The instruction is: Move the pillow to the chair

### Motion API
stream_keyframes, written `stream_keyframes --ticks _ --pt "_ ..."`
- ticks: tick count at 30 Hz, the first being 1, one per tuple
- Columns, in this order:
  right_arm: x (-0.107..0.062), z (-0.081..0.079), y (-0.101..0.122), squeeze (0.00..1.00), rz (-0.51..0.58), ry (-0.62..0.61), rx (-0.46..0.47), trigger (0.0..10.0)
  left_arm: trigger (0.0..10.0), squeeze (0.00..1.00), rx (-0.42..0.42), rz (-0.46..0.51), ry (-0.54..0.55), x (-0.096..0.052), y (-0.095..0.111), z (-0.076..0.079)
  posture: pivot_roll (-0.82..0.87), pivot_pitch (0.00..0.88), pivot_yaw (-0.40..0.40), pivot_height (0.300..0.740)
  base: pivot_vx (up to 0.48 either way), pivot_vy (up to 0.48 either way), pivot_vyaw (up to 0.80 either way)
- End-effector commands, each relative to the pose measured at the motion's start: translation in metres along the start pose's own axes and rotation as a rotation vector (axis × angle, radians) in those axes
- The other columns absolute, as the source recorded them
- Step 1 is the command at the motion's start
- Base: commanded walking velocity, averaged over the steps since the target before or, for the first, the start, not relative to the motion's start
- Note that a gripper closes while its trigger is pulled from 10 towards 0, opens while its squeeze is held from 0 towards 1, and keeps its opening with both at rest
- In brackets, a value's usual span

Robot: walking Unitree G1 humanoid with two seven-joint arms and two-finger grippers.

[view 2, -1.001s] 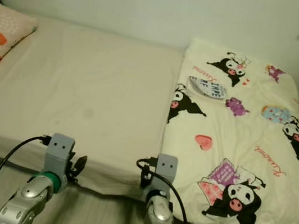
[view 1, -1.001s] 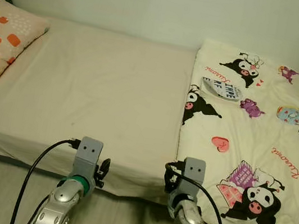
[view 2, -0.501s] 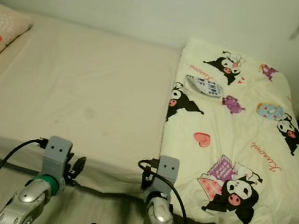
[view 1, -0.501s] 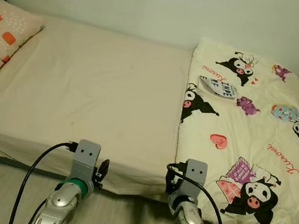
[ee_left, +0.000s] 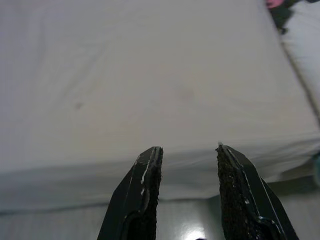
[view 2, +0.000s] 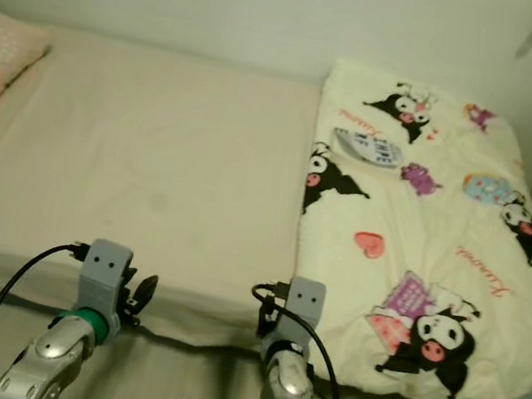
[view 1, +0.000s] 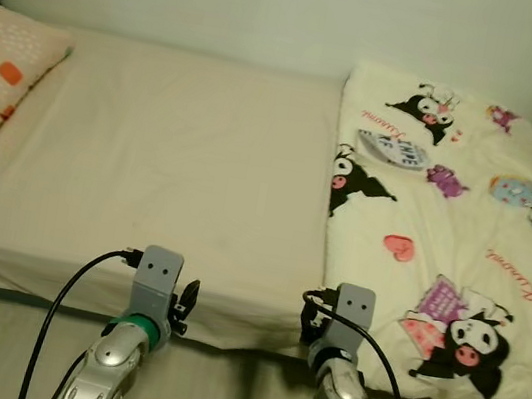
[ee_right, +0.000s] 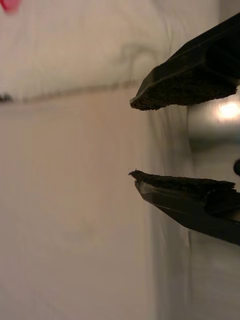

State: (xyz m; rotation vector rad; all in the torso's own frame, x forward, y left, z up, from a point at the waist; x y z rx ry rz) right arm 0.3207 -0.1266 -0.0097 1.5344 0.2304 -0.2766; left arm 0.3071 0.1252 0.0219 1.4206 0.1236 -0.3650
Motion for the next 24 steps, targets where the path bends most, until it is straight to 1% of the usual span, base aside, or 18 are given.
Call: stream_keyframes --ticks 1,8,24 --pt "-0.0025 0.0005 -0.0079 0.0 -0.027 -0.005 0.01 10.0 10.0 0.0 -0.002 -0.02 0.006 -0.0031 -0.0067 -0.003 0.18 0.022 0.055 0.74 0.0 0.42 0.0" --pt "-0.0026 0.0026 -0.0086 0.0 -0.029 -0.01 0.011 10.0 10.0 0.0 -0.002 -0.024 0.004 -0.003 -0.0071 -0.0036 0.18 0.019 0.058 0.74 0.0 0.42 0.0" --pt "-0.0019 0.0005 -0.0089 0.0 -0.035 -0.006 0.022 10.0 10.0 0.0 0.009 -0.029 0.004 -0.003 -0.0066 -0.0052 0.19 0.016 0.059 0.74 0.0 0.418 0.0"
Point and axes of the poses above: a point about 5 cm out from each wrist's last joint towards the gripper, its own x axis pointing out of the wrist towards the gripper, its own y axis along the axis of the wrist's last joint, z = x × y, the point moved 4 cm from there along x, pointing out of the wrist towards the gripper, and after that the axes turned 9 degrees about -x, right-handed, at the moved point
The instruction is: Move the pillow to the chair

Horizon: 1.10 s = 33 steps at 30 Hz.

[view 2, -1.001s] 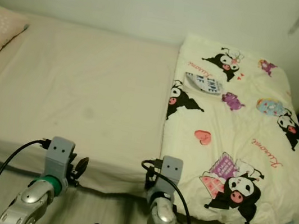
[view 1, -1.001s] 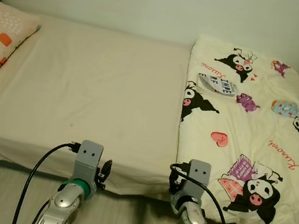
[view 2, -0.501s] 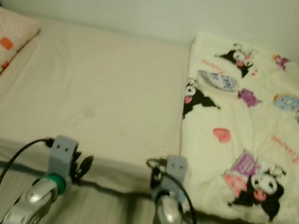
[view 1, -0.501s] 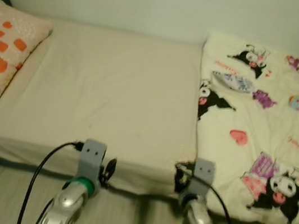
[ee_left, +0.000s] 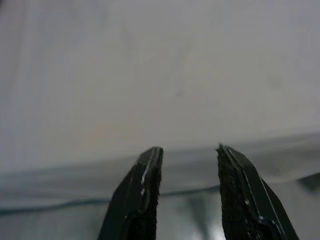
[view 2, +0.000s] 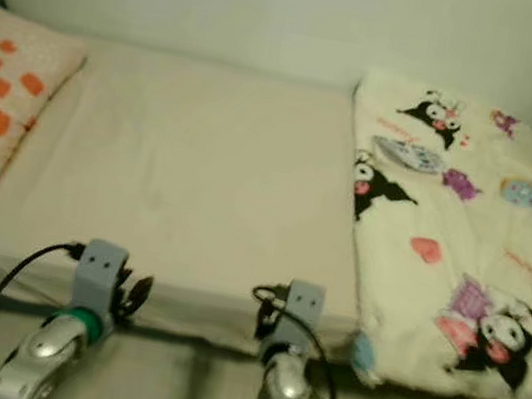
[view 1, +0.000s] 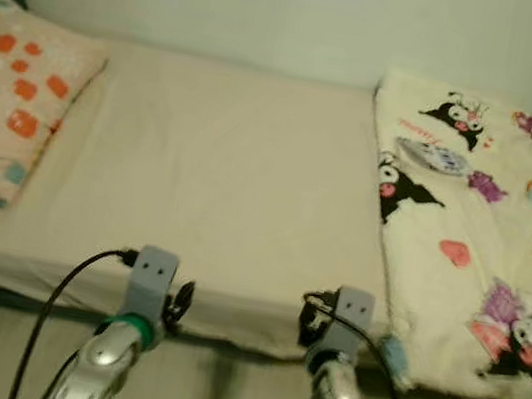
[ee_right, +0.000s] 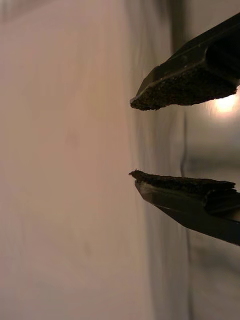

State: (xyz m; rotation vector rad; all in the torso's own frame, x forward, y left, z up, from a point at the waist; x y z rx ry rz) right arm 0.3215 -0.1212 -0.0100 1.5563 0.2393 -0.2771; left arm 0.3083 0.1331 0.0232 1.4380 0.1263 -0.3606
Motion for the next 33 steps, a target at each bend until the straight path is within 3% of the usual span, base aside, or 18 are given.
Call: stream_keyframes --ticks 1,6,18,22,32,33 --pt "-0.002 0.006 -0.009 0.0 -0.031 -0.017 0.004 10.0 10.0 0.0 -0.007 -0.031 -0.003 -0.002 -0.009 0.002 0.19 0.015 0.06 0.74 0.0 0.416 0.0" --pt "-0.002 0.006 -0.009 0.0 -0.032 -0.018 0.006 10.0 10.0 0.0 0.016 -0.056 0.014 -0.001 -0.011 0.0 0.19 0.015 0.06 0.74 0.0 0.156 0.0" --pt "-0.004 0.009 -0.011 0.0 -0.033 -0.03 0.009 10.0 10.0 0.0 0.002 -0.116 0.053 0.001 -0.017 -0.009 0.19 0.015 0.066 0.74 0.0 -0.44 0.0" --pt "-0.004 0.009 -0.011 0.0 -0.032 -0.031 0.01 10.0 10.0 0.0 -0.032 -0.128 0.067 0.0 -0.021 -0.01 0.19 0.015 0.066 0.74 0.0 0.0 0.0" --pt "-0.003 0.009 -0.011 0.0 -0.034 -0.027 0.007 10.0 10.0 0.0 -0.004 -0.14 0.015 0.001 -0.024 -0.001 0.18 0.018 0.063 0.74 0.0 0.0 0.0" --pt "-0.004 0.009 -0.013 0.0 -0.047 -0.022 0.0 10.0 10.0 0.0 0.062 -0.174 -0.048 0.0 -0.034 0.006 0.18 0.019 0.061 0.74 0.0 0.0 0.0"
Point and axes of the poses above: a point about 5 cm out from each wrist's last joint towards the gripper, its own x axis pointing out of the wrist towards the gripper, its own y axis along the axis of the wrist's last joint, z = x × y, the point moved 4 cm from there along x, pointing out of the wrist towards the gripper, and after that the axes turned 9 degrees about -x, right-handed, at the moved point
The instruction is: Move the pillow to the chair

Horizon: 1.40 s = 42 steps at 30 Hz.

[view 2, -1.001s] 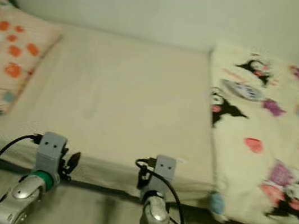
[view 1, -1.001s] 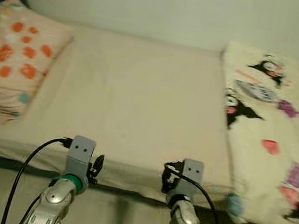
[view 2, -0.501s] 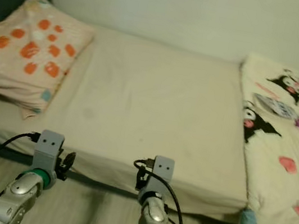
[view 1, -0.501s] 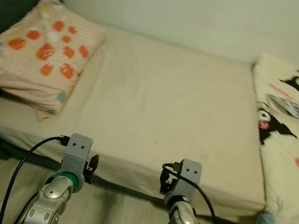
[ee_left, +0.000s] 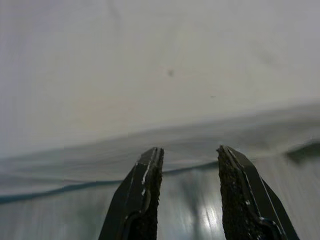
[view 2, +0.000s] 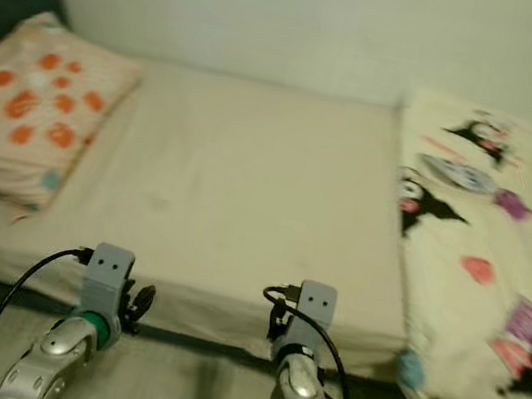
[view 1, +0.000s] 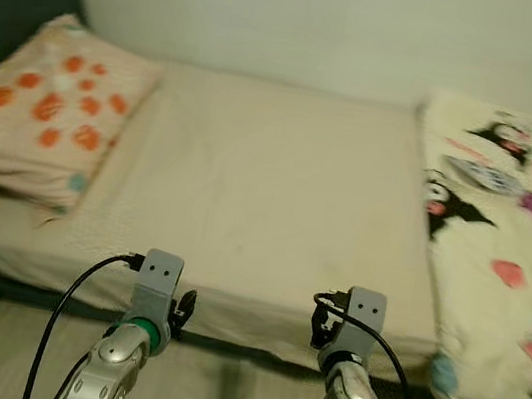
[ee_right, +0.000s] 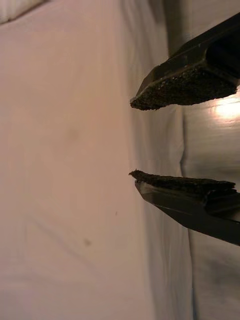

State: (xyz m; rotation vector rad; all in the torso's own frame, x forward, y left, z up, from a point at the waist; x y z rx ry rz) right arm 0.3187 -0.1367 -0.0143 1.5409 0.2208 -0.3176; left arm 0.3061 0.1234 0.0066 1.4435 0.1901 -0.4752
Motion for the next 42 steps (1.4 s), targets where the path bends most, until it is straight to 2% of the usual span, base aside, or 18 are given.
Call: stream_keyframes --ticks 1,3,6,7,9,10,11,13,14,17,20,22,28,32,35,38,42 --pt "-0.003 -0.006 -0.011 0.0 -0.043 0.015 0.0 10.0 10.0 0.0 0.088 -0.088 -0.061 -0.003 -0.027 0.001 0.17 0.019 0.055 0.74 0.0 0.0 0.0" --pt "-0.004 -0.004 -0.014 0.0 -0.053 0.013 -0.007 10.0 10.0 0.0 0.122 -0.122 -0.098 -0.004 -0.038 0.002 0.17 0.019 0.055 0.74 0.0 0.0 0.0" --pt "-0.009 0.009 -0.028 0.0 -0.103 -0.026 -0.053 10.0 10.0 0.0 0.171 -0.179 -0.046 -0.004 -0.058 -0.013 0.15 0.019 0.055 0.74 0.0 0.0 0.0" --pt "-0.009 0.009 -0.028 0.0 -0.103 -0.026 -0.053 10.0 10.0 0.0 0.171 -0.179 -0.046 -0.004 -0.058 -0.013 0.15 0.019 0.055 0.74 0.0 0.0 0.0" --pt "-0.015 0.024 -0.042 0.0 -0.147 -0.068 -0.059 10.0 10.0 0.0 0.144 -0.192 -0.003 -0.002 -0.061 -0.018 0.13 0.012 0.058 0.74 0.0 0.0 0.0" --pt "-0.015 0.024 -0.042 0.0 -0.147 -0.068 -0.059 10.0 10.0 0.0 0.144 -0.192 -0.003 -0.002 -0.061 -0.018 0.13 0.012 0.058 0.74 0.0 0.0 0.0" --pt "-0.025 0.042 -0.063 0.0 -0.225 -0.117 -0.073 10.0 10.0 0.0 0.089 -0.212 0.016 0.001 -0.065 -0.014 0.11 0.006 0.078 0.74 0.0 0.0 0.0" --pt "-0.025 0.042 -0.063 0.0 -0.225 -0.117 -0.073 10.0 10.0 0.0 0.089 -0.212 0.016 0.001 -0.065 -0.014 0.11 0.006 0.078 0.74 0.0 0.0 0.0" --pt "-0.03 0.049 -0.071 0.0 -0.261 -0.141 -0.073 10.0 10.0 0.0 0.071 -0.231 0.02 0.002 -0.069 -0.012 0.11 0.006 0.078 0.74 0.0 0.0 0.0" --pt "-0.044 0.064 -0.091 0.0 -0.334 -0.204 -0.068 10.0 10.0 0.0 0.098 -0.229 0.05 -0.001 -0.076 -0.015 0.06 0.0 0.113 0.74 0.0 0.0 0.0" --pt "-0.046 0.066 -0.093 0.0 -0.341 -0.211 -0.07 10.0 10.0 0.0 0.094 -0.221 0.06 -0.002 -0.077 -0.017 0.06 0.0 0.113 0.74 0.0 0.0 0.0" --pt "-0.049 0.064 -0.097 0.0 -0.351 -0.21 -0.081 10.0 10.0 0.0 0.045 -0.205 0.103 -0.005 -0.079 -0.025 0.05 0.0 0.114 0.74 0.0 0.0 0.0" --pt "-0.048 0.059 -0.097 0.0 -0.349 -0.179 -0.122 10.0 10.0 0.0 -0.011 -0.206 0.161 -0.009 -0.086 -0.033 0.05 0.0 0.081 0.74 0.0 0.0 0.0" --pt "-0.048 0.064 -0.098 0.0 -0.369 -0.183 -0.121 10.0 10.0 0.0 0.041 -0.22 0.194 -0.012 -0.091 -0.035 0.05 0.001 0.066 0.74 0.0 0.0 0.0" --pt "-0.05 0.065 -0.103 0.0 -0.399 -0.173 -0.117 10.0 10.0 0.0 0.039 -0.214 0.22 -0.013 -0.09 -0.038 0.06 0.006 0.06 0.74 0.0 0.0 0.0" --pt "-0.052 0.062 -0.107 0.0 -0.421 -0.147 -0.11 10.0 10.0 0.0 0.019 -0.215 0.212 -0.012 -0.09 -0.038 0.06 0.011 0.064 0.74 0.0 0.0 0.0" --pt "-0.057 0.056 -0.116 0.0 -0.47 -0.09 -0.093 10.0 10.0 0.0 0.017 -0.266 0.151 -0.015 -0.101 -0.031 0.06 0.013 0.067 0.74 0.0 0.0 0.0"
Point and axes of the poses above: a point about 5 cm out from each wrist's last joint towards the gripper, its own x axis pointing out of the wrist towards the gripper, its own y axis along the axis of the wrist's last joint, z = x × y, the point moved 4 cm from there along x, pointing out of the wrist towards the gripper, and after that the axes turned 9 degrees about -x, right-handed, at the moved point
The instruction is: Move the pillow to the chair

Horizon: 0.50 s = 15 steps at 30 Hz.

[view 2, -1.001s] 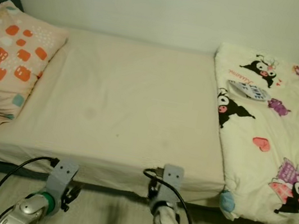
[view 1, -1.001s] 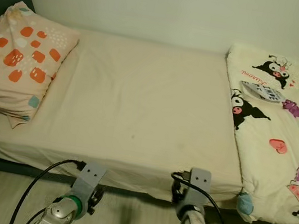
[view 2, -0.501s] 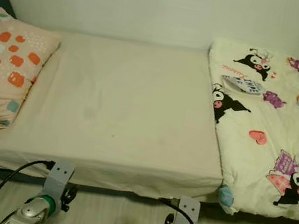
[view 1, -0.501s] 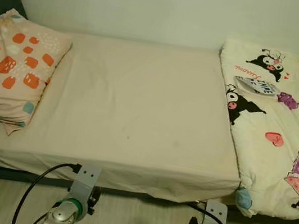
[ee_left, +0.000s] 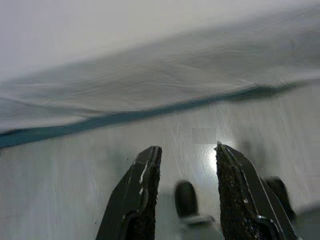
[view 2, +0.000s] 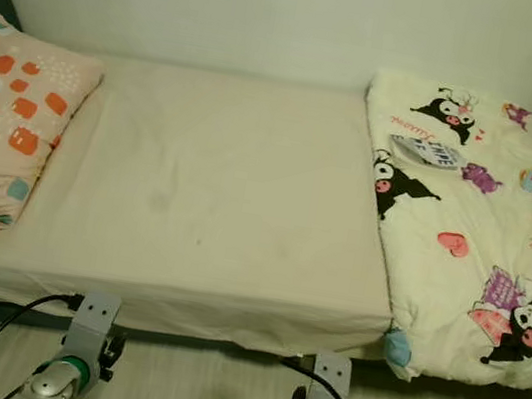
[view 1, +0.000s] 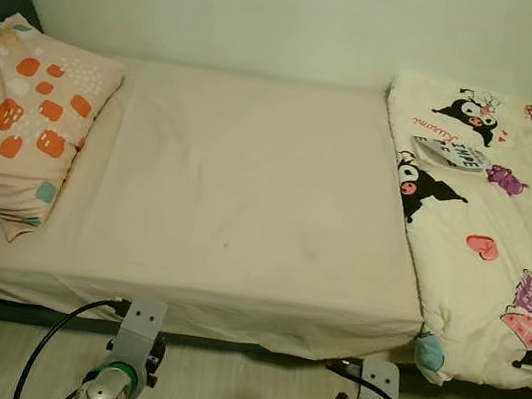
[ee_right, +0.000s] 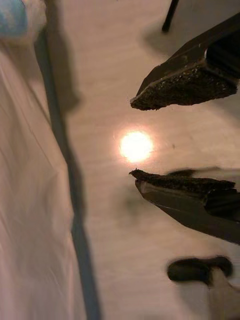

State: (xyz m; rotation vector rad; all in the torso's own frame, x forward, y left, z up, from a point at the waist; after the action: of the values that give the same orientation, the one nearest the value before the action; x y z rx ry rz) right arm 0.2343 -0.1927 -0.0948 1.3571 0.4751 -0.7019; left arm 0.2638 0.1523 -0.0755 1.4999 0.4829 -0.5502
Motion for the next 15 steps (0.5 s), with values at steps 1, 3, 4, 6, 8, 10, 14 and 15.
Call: stream_keyframes --ticks 1,3,4,6,8,10,14,15 --pt "-0.004 -0.004 -0.017 0.0 -0.066 0.022 0.003 10.0 10.0 0.0 -0.014 -0.054 -0.026 -0.003 -0.015 0.003 0.06 0.013 0.067 0.74 0.0 0.0 0.0" --pt "-0.005 -0.001 -0.023 0.0 -0.092 0.011 -0.007 10.0 10.0 0.0 -0.015 -0.073 -0.029 -0.005 -0.021 0.003 0.06 0.01 0.072 0.74 0.0 0.0 0.0" --pt "-0.005 0.001 -0.027 0.0 -0.115 0.0 -0.014 10.0 10.0 0.0 -0.018 -0.102 -0.009 -0.006 -0.026 0.001 0.06 0.01 0.072 0.74 0.0 0.0 0.0" --pt "-0.006 0.002 -0.031 0.0 -0.136 -0.008 -0.022 10.0 10.0 0.0 -0.027 -0.123 0.009 -0.006 -0.031 -0.001 0.06 0.01 0.072 0.74 0.0 0.0 0.0" --pt "-0.008 0.002 -0.041 0.0 -0.192 0.001 -0.068 10.0 10.0 0.0 -0.05 -0.154 0.02 -0.008 -0.037 -0.001 0.06 0.009 0.074 0.74 0.0 0.0 0.0" --pt "-0.009 0.001 -0.043 0.0 -0.2 0.009 -0.086 10.0 10.0 0.0 -0.054 -0.156 0.018 -0.008 -0.038 -0.001 0.06 0.009 0.074 0.74 0.0 0.0 0.0" --pt "-0.01 0.002 -0.045 0.0 -0.208 0.004 -0.083 10.0 10.0 0.0 -0.042 -0.142 -0.021 -0.007 -0.036 0.006 0.06 0.011 0.065 0.74 0.0 0.0 0.0" --pt "-0.01 0.002 -0.046 0.0 -0.208 0.002 -0.076 10.0 10.0 0.0 -0.039 -0.138 -0.034 -0.007 -0.035 0.009 0.06 0.011 0.065 0.74 0.0 0.0 0.0"
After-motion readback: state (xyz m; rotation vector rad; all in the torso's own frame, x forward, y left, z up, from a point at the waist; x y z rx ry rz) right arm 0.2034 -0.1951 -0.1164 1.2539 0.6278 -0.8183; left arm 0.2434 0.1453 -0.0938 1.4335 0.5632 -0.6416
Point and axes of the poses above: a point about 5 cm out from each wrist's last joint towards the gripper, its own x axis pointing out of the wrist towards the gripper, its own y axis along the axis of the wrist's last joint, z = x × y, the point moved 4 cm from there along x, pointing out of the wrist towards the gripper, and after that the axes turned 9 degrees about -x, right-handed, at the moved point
